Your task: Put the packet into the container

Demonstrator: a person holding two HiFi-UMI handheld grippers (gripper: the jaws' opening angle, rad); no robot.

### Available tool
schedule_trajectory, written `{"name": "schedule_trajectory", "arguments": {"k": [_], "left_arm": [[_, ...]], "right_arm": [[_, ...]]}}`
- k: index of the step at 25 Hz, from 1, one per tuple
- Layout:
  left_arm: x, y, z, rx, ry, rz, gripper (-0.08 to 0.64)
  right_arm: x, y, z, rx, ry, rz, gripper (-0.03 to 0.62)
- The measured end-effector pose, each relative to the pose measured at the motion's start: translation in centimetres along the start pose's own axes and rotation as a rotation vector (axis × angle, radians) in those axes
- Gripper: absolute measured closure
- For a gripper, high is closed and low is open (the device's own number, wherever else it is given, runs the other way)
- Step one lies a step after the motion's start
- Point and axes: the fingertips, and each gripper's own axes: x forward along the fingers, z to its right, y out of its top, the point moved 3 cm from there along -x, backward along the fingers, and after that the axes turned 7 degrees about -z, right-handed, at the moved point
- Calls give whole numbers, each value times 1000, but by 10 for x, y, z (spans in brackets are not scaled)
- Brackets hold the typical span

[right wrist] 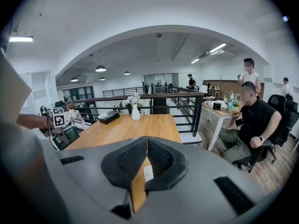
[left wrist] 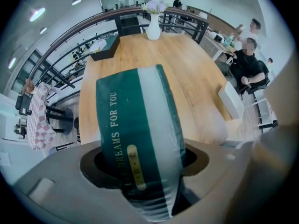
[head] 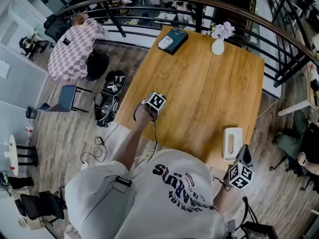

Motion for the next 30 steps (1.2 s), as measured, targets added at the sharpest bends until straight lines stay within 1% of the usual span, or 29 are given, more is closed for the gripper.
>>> {"name": "schedule_trajectory", "arguments": {"k": [2,5,7,10,12,17,20,23,26,30], "left_arm": [[-42,-1,-4,8,3,28,245],[-102,-12,3,45,-15,15,245],[-132,-18,6,62,-7,19,245],[-160,-22,4,43,27,55,245],[-165,-22,3,30,40,69,245],[-162,-15,11,22,21,90,245],[-163,-8,12,22,12,110,245],[-164,-8,14,24,10,115,245],[-161,-8,17,24,7,116,245],[-161,-9,14,11,8,122,245]], "right_arm": [[1,0,2,-3,-5,-5,584],[5,-3,5,2,-13,-18,584],[7,-5,7,6,-16,-24,583],[9,-5,6,10,-13,-27,583],[9,-5,6,8,-8,-27,584],[12,-3,11,-5,-1,-32,584],[18,-9,15,-8,-10,-55,583],[21,-17,23,-7,-26,-79,583],[20,-20,31,-6,-39,-82,584],[22,-19,29,-10,-33,-79,584]]}}
